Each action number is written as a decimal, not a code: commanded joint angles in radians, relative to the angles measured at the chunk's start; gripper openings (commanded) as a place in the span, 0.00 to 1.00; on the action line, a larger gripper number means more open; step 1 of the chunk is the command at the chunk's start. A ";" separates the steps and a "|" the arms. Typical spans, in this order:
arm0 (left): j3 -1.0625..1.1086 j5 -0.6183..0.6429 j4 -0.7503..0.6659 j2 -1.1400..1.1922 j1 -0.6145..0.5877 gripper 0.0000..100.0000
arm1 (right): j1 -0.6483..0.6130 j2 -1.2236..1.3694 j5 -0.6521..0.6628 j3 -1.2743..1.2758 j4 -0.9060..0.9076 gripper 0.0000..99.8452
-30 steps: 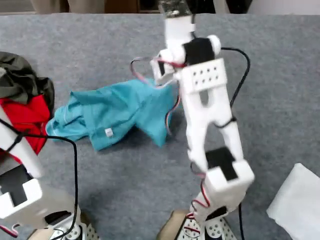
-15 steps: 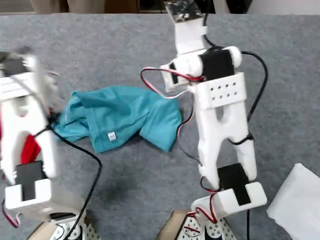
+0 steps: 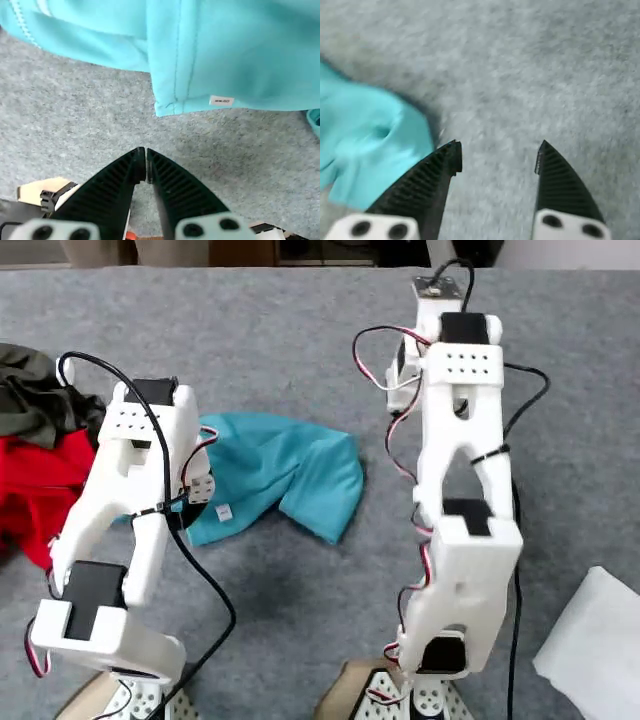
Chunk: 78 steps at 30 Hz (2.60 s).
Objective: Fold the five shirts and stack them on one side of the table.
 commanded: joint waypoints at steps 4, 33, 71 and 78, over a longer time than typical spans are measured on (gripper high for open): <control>-0.081 -0.078 -0.002 -0.042 0.012 0.17 | 0.079 0.209 0.006 -0.071 -0.238 0.24; 0.233 -0.779 -0.347 -0.174 -0.009 0.11 | 0.124 0.387 0.212 -0.203 -0.367 0.24; 0.522 -1.272 -0.740 -0.214 -0.041 0.12 | 0.104 0.389 0.278 -0.205 -0.350 0.24; 0.512 -1.270 -0.741 -0.222 -0.017 0.02 | 0.104 0.389 0.278 -0.205 -0.350 0.24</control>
